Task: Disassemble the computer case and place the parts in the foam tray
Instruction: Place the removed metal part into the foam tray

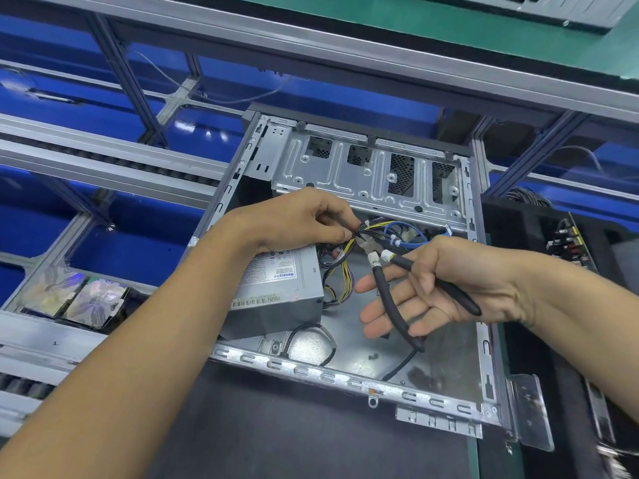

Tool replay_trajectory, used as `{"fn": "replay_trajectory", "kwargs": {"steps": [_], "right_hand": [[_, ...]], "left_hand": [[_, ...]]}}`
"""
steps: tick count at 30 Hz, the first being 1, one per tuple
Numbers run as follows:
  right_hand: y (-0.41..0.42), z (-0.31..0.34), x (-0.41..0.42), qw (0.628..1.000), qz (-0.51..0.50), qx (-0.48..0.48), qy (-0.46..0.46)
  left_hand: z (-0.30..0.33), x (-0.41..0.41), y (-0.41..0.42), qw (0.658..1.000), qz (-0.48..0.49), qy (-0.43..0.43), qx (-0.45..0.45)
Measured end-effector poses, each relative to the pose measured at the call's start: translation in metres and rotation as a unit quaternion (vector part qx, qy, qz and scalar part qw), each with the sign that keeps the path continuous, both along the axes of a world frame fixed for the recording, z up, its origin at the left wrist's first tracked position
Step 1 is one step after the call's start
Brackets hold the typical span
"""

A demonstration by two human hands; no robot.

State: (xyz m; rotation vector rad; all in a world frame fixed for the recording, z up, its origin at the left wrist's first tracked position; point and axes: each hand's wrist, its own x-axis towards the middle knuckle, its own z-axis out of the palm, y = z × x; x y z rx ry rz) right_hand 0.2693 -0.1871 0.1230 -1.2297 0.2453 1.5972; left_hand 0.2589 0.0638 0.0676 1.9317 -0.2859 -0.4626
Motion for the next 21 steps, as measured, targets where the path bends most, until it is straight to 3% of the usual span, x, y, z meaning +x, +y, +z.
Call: {"fn": "replay_trajectory", "kwargs": {"steps": [6,18,21], "right_hand": [[0.002,-0.003,-0.002,0.999,-0.035,0.023,0.031],[0.011,-0.013,-0.027,0.986,0.004,-0.053,-0.157],[0.009,-0.006,-0.024,0.985,0.009,-0.059,-0.159]], "left_hand": [[0.001,0.0,0.0,1.0,0.001,-0.002,0.01],[0.0,0.001,0.002,1.0,0.002,-0.002,0.023],[0.0,0.001,0.001,1.0,0.005,-0.002,0.027]]}}
